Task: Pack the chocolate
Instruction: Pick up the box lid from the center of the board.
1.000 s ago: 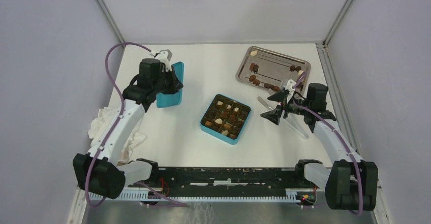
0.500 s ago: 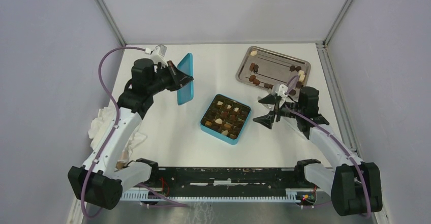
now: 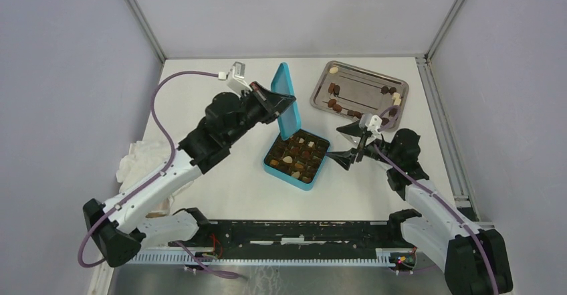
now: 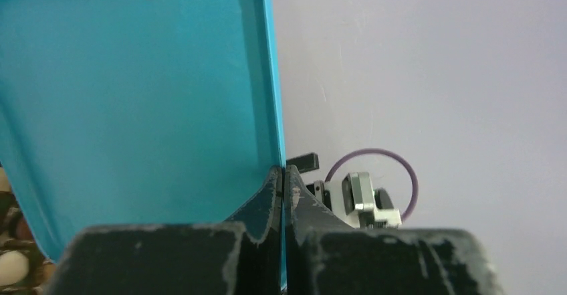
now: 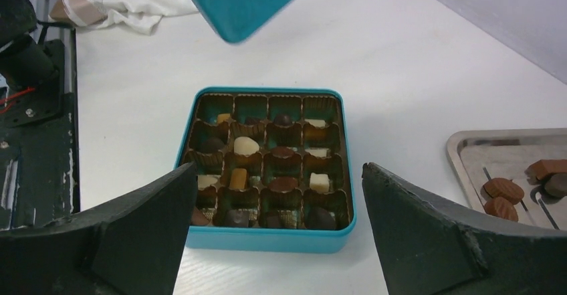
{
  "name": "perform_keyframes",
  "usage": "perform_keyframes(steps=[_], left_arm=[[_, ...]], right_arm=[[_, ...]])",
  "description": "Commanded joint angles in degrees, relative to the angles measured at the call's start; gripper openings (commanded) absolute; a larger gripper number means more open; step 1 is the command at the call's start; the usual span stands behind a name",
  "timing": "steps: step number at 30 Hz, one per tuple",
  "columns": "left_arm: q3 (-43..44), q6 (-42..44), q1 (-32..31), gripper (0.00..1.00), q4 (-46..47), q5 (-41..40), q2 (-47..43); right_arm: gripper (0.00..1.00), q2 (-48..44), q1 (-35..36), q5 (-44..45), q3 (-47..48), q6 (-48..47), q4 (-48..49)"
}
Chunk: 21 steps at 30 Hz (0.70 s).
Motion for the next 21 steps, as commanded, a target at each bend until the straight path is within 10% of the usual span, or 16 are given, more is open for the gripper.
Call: perform_keyframes(steps=[1,21], left_arm=[[5.7,-9.2,-6.6,0.02,5.0,-21.0,6.0],[19.8,-18.3,-19.0,0.02,12.0,-36.5,29.1]], right_arm=[[0.98,-2.1,2.6,8.5,-1.5,11.2,12.2],[0.94,-4.4,8.1,34.0,-5.6,12.5,20.5]])
